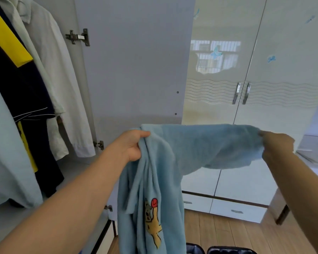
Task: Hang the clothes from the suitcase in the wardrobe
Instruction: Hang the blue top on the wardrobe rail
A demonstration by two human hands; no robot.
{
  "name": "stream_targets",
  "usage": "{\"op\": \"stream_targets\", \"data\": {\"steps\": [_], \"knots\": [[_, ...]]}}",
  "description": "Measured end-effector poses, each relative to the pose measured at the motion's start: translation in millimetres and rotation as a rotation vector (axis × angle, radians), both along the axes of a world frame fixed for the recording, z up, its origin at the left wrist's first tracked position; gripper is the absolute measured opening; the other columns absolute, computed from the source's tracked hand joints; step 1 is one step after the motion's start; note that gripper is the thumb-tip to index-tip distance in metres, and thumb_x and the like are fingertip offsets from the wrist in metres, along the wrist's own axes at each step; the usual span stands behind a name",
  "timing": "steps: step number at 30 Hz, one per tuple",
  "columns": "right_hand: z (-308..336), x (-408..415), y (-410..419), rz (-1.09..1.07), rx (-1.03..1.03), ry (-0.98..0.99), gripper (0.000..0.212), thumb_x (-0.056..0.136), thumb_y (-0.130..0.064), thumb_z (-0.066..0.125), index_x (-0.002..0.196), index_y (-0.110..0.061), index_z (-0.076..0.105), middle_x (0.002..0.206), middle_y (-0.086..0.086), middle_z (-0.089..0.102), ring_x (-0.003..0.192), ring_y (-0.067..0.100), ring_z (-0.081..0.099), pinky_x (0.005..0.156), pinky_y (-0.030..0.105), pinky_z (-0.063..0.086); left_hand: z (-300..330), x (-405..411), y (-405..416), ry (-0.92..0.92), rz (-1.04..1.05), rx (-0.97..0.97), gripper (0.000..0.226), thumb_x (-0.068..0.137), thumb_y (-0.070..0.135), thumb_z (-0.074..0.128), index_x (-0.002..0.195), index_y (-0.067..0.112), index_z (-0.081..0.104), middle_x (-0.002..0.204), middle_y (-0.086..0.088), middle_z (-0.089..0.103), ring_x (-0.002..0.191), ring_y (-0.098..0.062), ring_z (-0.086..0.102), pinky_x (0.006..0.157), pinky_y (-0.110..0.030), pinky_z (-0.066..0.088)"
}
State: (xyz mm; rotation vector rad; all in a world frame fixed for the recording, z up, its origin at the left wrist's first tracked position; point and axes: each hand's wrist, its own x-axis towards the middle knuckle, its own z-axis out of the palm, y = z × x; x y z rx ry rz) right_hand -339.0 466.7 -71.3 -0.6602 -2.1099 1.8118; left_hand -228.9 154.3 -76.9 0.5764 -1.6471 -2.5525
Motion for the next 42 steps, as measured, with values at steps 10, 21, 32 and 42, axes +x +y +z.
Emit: {"op": "stream_targets", "data": {"steps": [10,21,32,42], "knots": [[-17,91,-138,0.862,0.593,0.075,0.028,0.088,-0.026,0.063,0.069,-0.007,0.056,0.074,0.015,0.063,0.077,0.031,0.065,0.075,0.041,0.056,62,-18,73,0.193,-0.27,0.063,0.027,0.092,0.01,0.059,0.114,-0.004,0.054,0.119,-0.018,0.057,0.109,-0.028,0.057,0.104,-0.04,0.043],[68,52,-125,0.595,-0.593,0.265,0.013,0.095,-0.01,0.056,0.085,-0.001,0.054,0.076,0.012,0.059,0.065,0.018,0.06,0.057,0.024,0.056,-7,11,32,-0.01,-0.541,-1.695,0.039,0.09,0.031,0.064,0.118,0.004,0.06,0.121,-0.012,0.063,0.108,-0.027,0.059,0.087,-0.03,0.045],[1,68,-122,0.946,0.169,0.254,0.029,0.08,-0.022,0.076,0.097,-0.005,0.06,0.084,0.007,0.062,0.077,0.021,0.062,0.075,0.039,0.056,14,-22,39,0.123,-0.017,-0.034,0.025,0.097,0.016,0.055,0.116,0.0,0.055,0.101,-0.016,0.067,0.084,-0.024,0.065,0.072,-0.037,0.054],[-45,56,-121,0.714,0.224,-0.018,0.02,0.085,-0.012,0.057,0.082,0.006,0.065,0.077,0.018,0.06,0.069,0.026,0.056,0.068,0.043,0.051,13,-23,39,0.118,-0.177,-0.252,0.02,0.094,0.019,0.058,0.103,0.002,0.064,0.103,-0.015,0.069,0.091,-0.026,0.066,0.087,-0.037,0.054]]}}
